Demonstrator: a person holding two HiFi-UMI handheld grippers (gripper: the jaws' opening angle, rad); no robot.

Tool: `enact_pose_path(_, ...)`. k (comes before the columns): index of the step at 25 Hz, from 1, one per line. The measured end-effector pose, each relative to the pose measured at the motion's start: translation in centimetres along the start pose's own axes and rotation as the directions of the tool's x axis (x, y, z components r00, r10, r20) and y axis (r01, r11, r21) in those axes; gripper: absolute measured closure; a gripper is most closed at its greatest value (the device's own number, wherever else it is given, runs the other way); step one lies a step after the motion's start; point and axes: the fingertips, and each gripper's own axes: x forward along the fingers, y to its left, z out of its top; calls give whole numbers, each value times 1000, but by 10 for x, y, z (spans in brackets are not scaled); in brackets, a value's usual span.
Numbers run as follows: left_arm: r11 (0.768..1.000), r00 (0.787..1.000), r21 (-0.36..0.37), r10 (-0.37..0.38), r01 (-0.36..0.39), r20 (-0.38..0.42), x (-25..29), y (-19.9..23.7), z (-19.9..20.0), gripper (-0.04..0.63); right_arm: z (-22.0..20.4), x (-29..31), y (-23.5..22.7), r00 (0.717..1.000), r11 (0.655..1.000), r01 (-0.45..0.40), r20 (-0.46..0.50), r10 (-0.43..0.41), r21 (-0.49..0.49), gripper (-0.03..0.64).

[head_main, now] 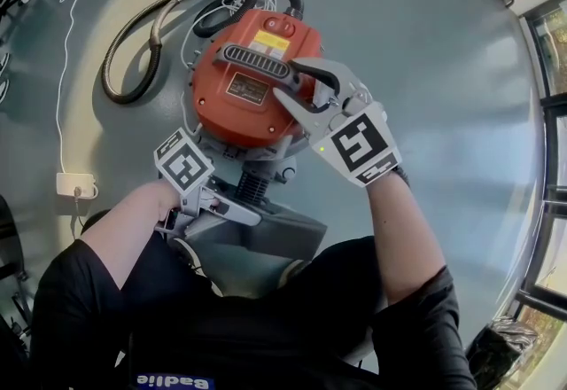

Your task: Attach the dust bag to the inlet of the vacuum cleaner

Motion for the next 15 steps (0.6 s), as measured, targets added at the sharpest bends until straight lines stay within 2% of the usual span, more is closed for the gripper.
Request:
enact_pose_path(8, 1000, 999, -16, -16, 16, 29, 5, 2, 6, 250, -2, 1, -2, 999, 999, 44, 5, -44, 0, 475)
enact_pose_path(12, 998, 996, -46, -43, 46, 74, -3, -2, 7, 250, -2, 2, -1, 999, 999, 34, -9, -34, -10, 474)
enact_pose_path(15, 998, 997, -37, -42, 45, 70, -3, -1, 8, 250, -3, 2, -1, 999, 999, 35, -15, -35, -12, 474)
